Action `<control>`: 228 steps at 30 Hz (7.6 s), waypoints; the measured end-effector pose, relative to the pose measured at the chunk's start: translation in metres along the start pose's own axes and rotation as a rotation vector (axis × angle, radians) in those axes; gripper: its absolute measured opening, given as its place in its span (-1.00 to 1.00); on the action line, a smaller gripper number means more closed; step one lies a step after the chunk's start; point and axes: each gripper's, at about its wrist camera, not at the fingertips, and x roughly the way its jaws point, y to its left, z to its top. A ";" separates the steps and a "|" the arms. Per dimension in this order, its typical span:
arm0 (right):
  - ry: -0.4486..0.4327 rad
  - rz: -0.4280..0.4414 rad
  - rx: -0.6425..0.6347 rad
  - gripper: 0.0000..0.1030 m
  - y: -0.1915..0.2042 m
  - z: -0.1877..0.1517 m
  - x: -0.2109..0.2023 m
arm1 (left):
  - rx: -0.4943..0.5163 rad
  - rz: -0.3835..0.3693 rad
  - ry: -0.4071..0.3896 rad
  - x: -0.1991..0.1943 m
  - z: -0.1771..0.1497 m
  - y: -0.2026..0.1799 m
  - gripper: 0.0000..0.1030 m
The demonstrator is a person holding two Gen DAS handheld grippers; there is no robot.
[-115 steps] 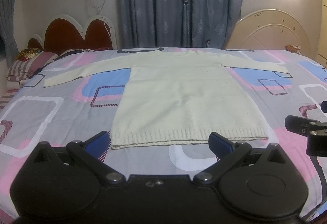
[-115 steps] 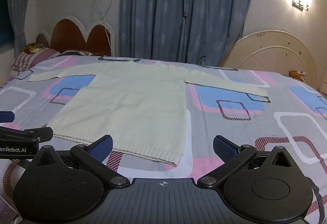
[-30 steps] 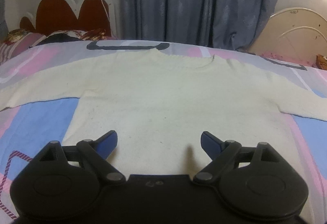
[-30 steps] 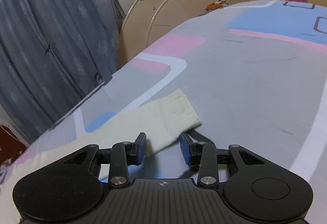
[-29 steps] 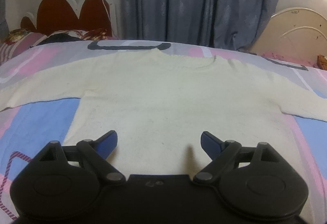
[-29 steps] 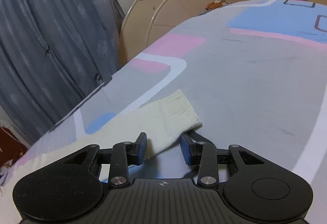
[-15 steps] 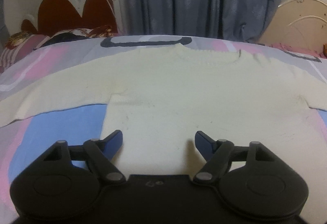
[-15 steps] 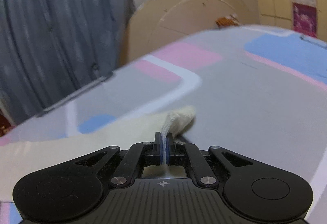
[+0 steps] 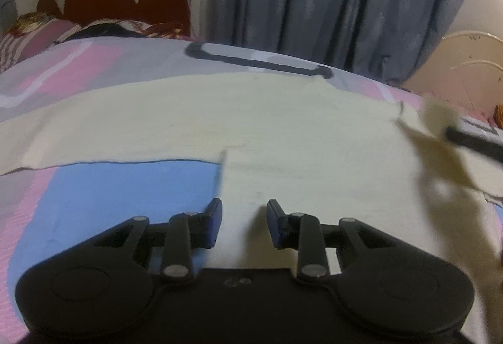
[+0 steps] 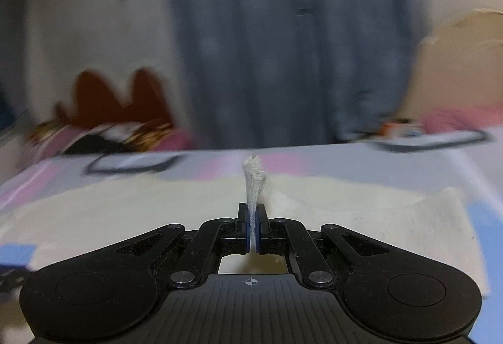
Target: Fold small clothes
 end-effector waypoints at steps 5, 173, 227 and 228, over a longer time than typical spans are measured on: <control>0.146 0.115 -0.160 -0.89 0.084 -0.039 0.046 | -0.038 -0.018 -0.031 -0.005 0.003 0.019 0.58; 0.050 -0.024 0.315 0.37 -0.031 0.005 -0.031 | 0.111 -0.195 -0.146 0.013 0.008 -0.058 0.11; -0.001 -0.251 0.129 -0.34 -0.050 0.001 -0.049 | 0.191 -0.094 -0.172 0.011 0.042 -0.015 0.03; 0.004 -0.221 0.105 -0.34 -0.041 0.003 -0.043 | 0.211 -0.105 -0.157 0.019 0.044 -0.029 0.07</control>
